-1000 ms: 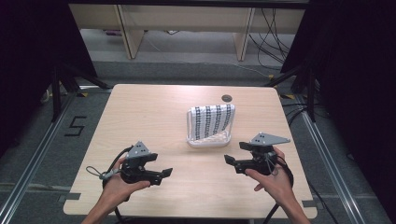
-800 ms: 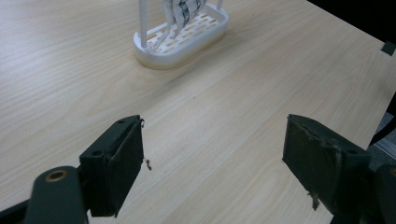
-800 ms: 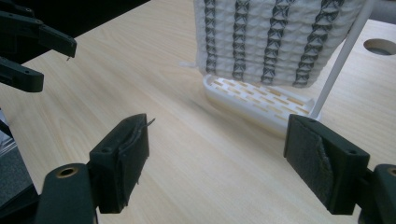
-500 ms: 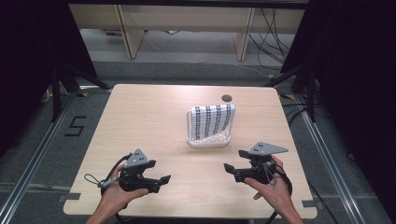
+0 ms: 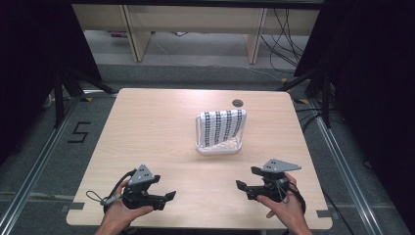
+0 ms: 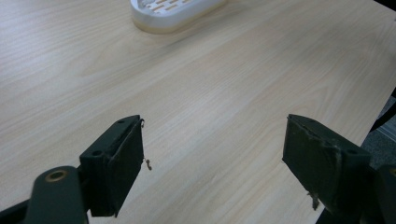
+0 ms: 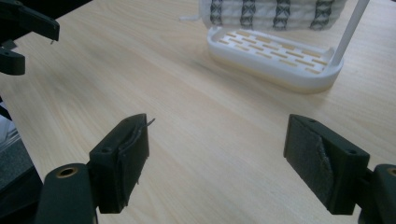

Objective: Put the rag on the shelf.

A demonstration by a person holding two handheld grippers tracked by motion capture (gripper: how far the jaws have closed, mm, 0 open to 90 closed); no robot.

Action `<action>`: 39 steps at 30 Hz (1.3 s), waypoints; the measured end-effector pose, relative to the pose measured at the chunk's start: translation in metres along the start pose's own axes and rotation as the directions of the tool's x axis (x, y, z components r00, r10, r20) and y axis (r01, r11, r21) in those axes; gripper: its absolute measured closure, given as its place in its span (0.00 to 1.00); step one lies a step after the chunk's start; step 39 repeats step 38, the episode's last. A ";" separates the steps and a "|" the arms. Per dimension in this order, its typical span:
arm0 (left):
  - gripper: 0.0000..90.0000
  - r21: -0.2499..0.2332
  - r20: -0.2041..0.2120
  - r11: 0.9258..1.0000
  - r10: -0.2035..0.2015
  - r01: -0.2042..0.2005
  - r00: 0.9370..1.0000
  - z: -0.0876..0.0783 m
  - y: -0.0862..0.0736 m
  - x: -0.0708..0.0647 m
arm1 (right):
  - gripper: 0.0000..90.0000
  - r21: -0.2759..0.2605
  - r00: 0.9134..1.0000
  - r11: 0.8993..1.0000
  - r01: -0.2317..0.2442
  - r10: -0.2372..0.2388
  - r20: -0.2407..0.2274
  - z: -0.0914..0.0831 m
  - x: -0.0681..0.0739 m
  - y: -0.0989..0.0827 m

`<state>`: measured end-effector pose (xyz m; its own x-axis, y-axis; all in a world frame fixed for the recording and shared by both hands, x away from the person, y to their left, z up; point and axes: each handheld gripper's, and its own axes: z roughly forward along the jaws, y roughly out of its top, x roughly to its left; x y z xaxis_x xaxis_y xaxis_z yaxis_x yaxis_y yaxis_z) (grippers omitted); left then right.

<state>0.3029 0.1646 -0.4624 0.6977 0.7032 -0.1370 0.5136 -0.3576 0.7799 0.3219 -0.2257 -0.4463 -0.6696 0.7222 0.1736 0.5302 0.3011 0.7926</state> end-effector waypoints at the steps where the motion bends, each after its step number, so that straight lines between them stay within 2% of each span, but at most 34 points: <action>1: 0.22 -0.012 0.004 1.000 -0.022 0.022 1.000 0.001 -0.002 -0.002 | 0.26 0.012 1.000 1.000 -0.014 0.014 0.000 0.000 0.002 -0.002; 3: 0.22 0.003 0.003 1.000 0.001 -0.001 1.000 -0.001 -0.005 -0.001 | 0.26 0.011 1.000 1.000 0.019 -0.019 0.018 0.002 0.002 -0.006; 5: 0.22 0.007 -0.001 1.000 0.005 -0.005 1.000 -0.002 -0.009 -0.003 | 0.26 0.018 1.000 1.000 0.003 -0.004 0.022 0.003 0.004 -0.010; 6: 0.22 0.002 -0.003 1.000 0.003 -0.003 1.000 -0.002 -0.011 -0.004 | 0.26 0.020 1.000 1.000 0.018 -0.019 0.024 0.004 0.004 -0.012; 8: 0.22 0.023 -0.005 1.000 0.016 -0.016 1.000 -0.003 -0.014 -0.004 | 0.26 0.032 1.000 0.999 0.018 -0.019 0.016 0.005 0.006 -0.015; 9: 0.22 0.021 -0.010 1.000 0.020 -0.020 1.000 -0.004 -0.016 -0.004 | 0.26 0.039 0.999 0.999 0.035 -0.036 0.032 0.005 0.006 -0.017; 10: 0.22 0.021 -0.010 1.000 0.018 -0.018 1.000 -0.004 -0.018 -0.004 | 0.26 0.050 0.999 0.999 0.014 -0.016 0.035 0.004 0.010 -0.018; 12: 0.22 0.026 -0.012 1.000 0.015 -0.015 1.000 -0.005 -0.021 -0.004 | 0.26 0.052 0.998 0.998 0.046 -0.049 0.045 0.004 0.009 -0.022; 13: 0.22 0.023 -0.020 1.000 0.003 -0.003 1.000 -0.005 -0.024 -0.004 | 0.26 0.064 0.999 0.998 0.021 -0.024 0.036 0.003 0.011 -0.023; 14: 0.22 0.033 -0.027 0.999 0.015 -0.014 1.000 -0.005 -0.026 -0.004 | 0.26 0.053 0.998 0.997 0.050 -0.051 0.022 0.005 0.008 -0.025; 16: 0.22 0.032 -0.038 0.999 0.005 -0.004 0.999 -0.003 -0.031 -0.006 | 0.26 0.063 0.999 0.998 0.022 -0.025 0.039 0.004 0.012 -0.028; 18: 0.22 0.044 -0.036 0.999 0.006 -0.004 0.999 -0.003 -0.035 -0.007 | 0.26 0.070 0.999 0.997 0.033 -0.035 0.036 0.003 0.012 -0.030; 19: 0.22 0.053 -0.035 0.998 0.019 -0.017 0.999 -0.003 -0.035 -0.007 | 0.26 0.070 0.998 0.996 0.048 -0.051 0.037 0.003 0.012 -0.032; 21: 0.22 0.046 -0.044 0.999 0.012 -0.010 0.999 -0.003 -0.036 -0.007 | 0.25 0.087 0.998 0.994 0.059 -0.060 0.003 0.005 0.012 -0.034; 22: 0.22 0.039 -0.046 0.999 0.001 0.001 0.999 -0.003 -0.036 -0.007 | 0.25 0.089 0.998 0.994 0.057 -0.059 0.022 0.004 0.014 -0.035; 23: 0.22 0.041 -0.045 0.999 0.004 -0.002 0.999 -0.003 -0.036 -0.006 | 0.25 0.097 0.999 0.995 0.028 -0.031 0.027 0.003 0.016 -0.036; 24: 0.22 0.036 -0.047 0.999 -0.004 0.006 0.999 -0.003 -0.037 -0.006 | 0.25 0.095 0.997 0.993 0.066 -0.069 0.028 0.004 0.014 -0.037; 30: 0.22 0.055 -0.045 0.998 0.012 -0.009 0.999 -0.002 -0.037 -0.006 | 0.25 0.105 0.999 0.994 0.031 -0.035 0.041 0.004 0.013 -0.040; 31: 0.22 0.048 -0.047 0.999 0.004 -0.001 0.999 -0.001 -0.038 -0.006 | 0.25 0.097 0.998 0.994 0.044 -0.048 0.041 0.004 0.012 -0.040; 33: 0.22 0.049 -0.048 0.999 0.001 0.001 0.999 -0.001 -0.038 -0.006 | 0.25 0.098 0.998 0.995 0.038 -0.042 0.044 0.004 0.012 -0.040; 34: 0.22 0.059 -0.054 0.998 0.010 -0.007 0.999 -0.001 -0.038 -0.005 | 0.25 0.096 0.999 0.995 0.034 -0.037 0.029 0.005 0.011 -0.040; 35: 0.22 0.068 -0.043 0.997 0.027 -0.024 0.999 -0.001 -0.038 -0.004 | 0.25 0.096 0.999 0.995 0.033 -0.036 0.035 0.004 0.011 -0.040; 36: 0.22 0.065 -0.048 0.998 0.012 -0.009 0.999 -0.001 -0.039 -0.005 | 0.25 0.094 0.999 0.995 0.032 -0.036 0.036 0.004 0.011 -0.040; 39: 0.22 0.049 -0.048 0.999 0.001 0.001 0.999 0.001 -0.039 -0.005 | 0.25 0.084 0.998 0.995 0.050 -0.053 0.037 0.005 0.009 -0.040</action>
